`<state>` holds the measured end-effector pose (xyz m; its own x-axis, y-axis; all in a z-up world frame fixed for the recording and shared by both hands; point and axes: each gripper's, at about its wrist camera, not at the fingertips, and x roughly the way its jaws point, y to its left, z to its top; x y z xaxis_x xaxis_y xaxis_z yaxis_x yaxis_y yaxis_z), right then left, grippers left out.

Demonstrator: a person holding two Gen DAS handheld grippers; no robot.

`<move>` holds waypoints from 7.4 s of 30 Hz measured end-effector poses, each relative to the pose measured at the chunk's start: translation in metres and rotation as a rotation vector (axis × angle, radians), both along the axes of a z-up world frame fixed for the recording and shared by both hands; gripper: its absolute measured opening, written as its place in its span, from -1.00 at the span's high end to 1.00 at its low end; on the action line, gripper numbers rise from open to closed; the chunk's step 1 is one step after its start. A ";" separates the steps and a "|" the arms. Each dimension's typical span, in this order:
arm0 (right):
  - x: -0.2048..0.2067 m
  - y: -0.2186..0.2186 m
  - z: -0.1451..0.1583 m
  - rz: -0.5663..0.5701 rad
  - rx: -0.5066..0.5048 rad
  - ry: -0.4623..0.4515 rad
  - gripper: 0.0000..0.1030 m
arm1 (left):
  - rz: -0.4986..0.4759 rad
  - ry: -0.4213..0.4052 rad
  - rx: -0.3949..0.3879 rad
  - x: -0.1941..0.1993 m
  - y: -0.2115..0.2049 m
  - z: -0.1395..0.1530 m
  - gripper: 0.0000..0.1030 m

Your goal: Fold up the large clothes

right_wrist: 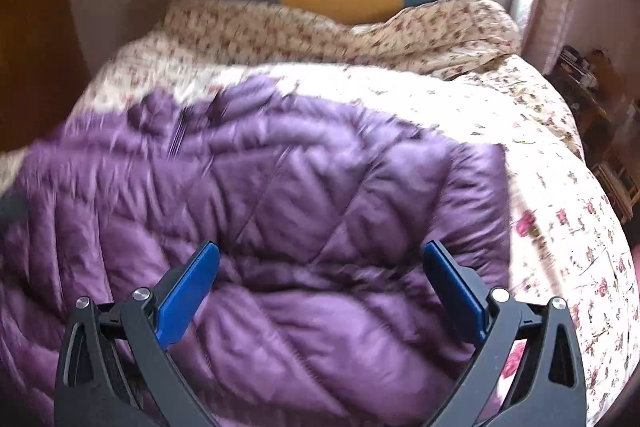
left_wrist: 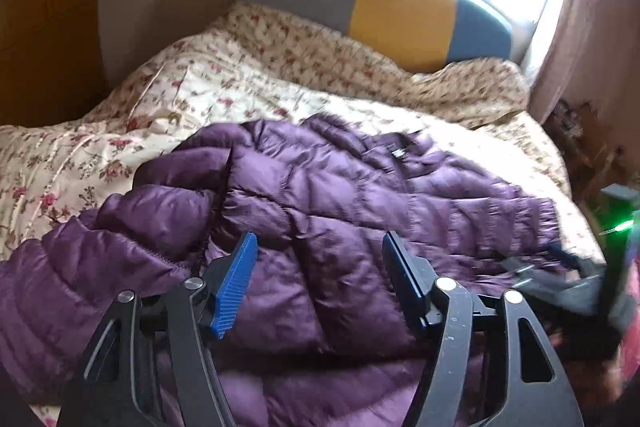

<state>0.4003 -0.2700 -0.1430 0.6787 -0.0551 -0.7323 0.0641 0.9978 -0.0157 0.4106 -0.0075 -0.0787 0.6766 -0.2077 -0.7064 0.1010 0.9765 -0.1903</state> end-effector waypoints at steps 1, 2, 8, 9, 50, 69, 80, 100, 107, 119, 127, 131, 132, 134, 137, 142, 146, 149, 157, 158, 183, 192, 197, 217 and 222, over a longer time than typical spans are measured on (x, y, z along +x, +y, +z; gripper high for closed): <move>0.004 -0.004 0.000 -0.010 0.015 0.004 -0.96 | 0.011 0.023 0.013 0.005 0.002 -0.008 -0.18; 0.009 -0.010 -0.004 -0.022 0.040 0.018 -0.96 | 0.021 0.038 0.025 0.005 0.003 -0.014 -0.13; 0.022 -0.006 -0.036 -0.016 0.029 0.058 -0.97 | 0.047 0.057 -0.014 -0.008 0.015 -0.048 -0.13; 0.021 -0.002 -0.038 -0.018 -0.001 0.050 -0.97 | 0.052 0.051 -0.024 -0.010 0.016 -0.050 -0.13; 0.022 0.003 -0.040 -0.020 -0.050 0.036 -0.97 | 0.853 -0.144 -0.478 -0.220 0.343 0.020 0.76; 0.023 0.003 -0.038 -0.019 -0.046 0.036 -0.97 | 0.011 -0.127 -0.416 -0.050 0.055 0.084 0.76; 0.023 0.004 -0.036 -0.019 -0.036 0.034 -0.97 | -0.230 0.013 -0.449 -0.012 -0.049 0.032 0.76; 0.023 0.005 -0.033 -0.016 -0.044 0.045 -0.97 | -0.207 -0.025 -0.423 -0.034 -0.024 0.025 -0.08; 0.018 -0.003 -0.021 -0.042 -0.026 0.037 -0.73 | -0.008 -0.138 -0.343 -0.067 0.046 0.040 -0.08; -0.001 -0.032 0.029 -0.149 0.084 -0.017 -0.24 | 0.185 -0.075 -0.319 -0.063 0.103 0.021 -0.08; 0.004 0.019 0.028 0.057 0.190 0.062 -0.40 | 0.147 -0.082 -0.315 -0.064 0.094 0.024 -0.08; 0.005 0.043 0.015 0.109 0.183 0.113 0.15 | 0.152 -0.094 -0.309 -0.068 0.100 0.027 -0.08; 0.004 0.046 0.012 0.121 0.189 0.119 0.47 | 0.153 -0.095 -0.309 -0.068 0.101 0.028 -0.08; 0.001 0.053 0.011 0.136 0.147 0.108 0.69 | 0.155 -0.102 -0.300 -0.070 0.105 0.030 -0.08; -0.001 0.051 0.015 0.131 0.093 0.077 0.89 | 0.164 -0.116 -0.291 -0.072 0.108 0.034 -0.08; -0.003 0.033 0.021 0.048 0.004 0.046 0.92 | 0.189 -0.127 -0.279 -0.073 0.115 0.036 -0.08; -0.004 0.009 0.023 -0.032 -0.023 0.045 0.92 | 0.186 -0.124 -0.265 -0.072 0.113 0.033 -0.08; -0.007 -0.003 0.021 -0.070 -0.051 0.048 0.92 | 0.160 -0.124 -0.241 -0.070 0.105 0.031 -0.08; -0.014 -0.019 0.010 -0.123 -0.102 0.069 0.92 | 0.070 -0.086 -0.130 -0.046 0.073 0.013 -0.08; -0.016 -0.022 0.008 -0.136 -0.113 0.076 0.92 | 0.067 -0.074 -0.111 -0.041 0.071 0.008 -0.08; -0.032 -0.027 0.028 -0.152 -0.132 -0.034 0.15 | 0.071 -0.077 0.053 -0.031 0.058 0.001 -0.31; -0.017 0.029 0.040 0.014 -0.059 -0.087 -0.41 | 0.005 -0.107 0.101 -0.009 0.032 0.005 -0.31; 0.004 0.041 0.010 0.036 -0.075 -0.027 -0.46 | 0.006 -0.056 0.114 0.006 0.032 -0.022 -0.31; 0.013 0.033 -0.030 0.063 -0.049 0.014 -0.58 | 0.006 -0.004 0.083 0.020 0.034 -0.057 -0.36; 0.008 0.028 -0.006 0.085 -0.041 0.033 -0.95 | 0.019 -0.019 0.109 -0.002 0.034 -0.033 -0.68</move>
<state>0.4083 -0.2416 -0.1492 0.6579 -0.0290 -0.7525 -0.0219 0.9981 -0.0575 0.4086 0.0263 -0.1118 0.6930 -0.1178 -0.7112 0.0852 0.9930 -0.0815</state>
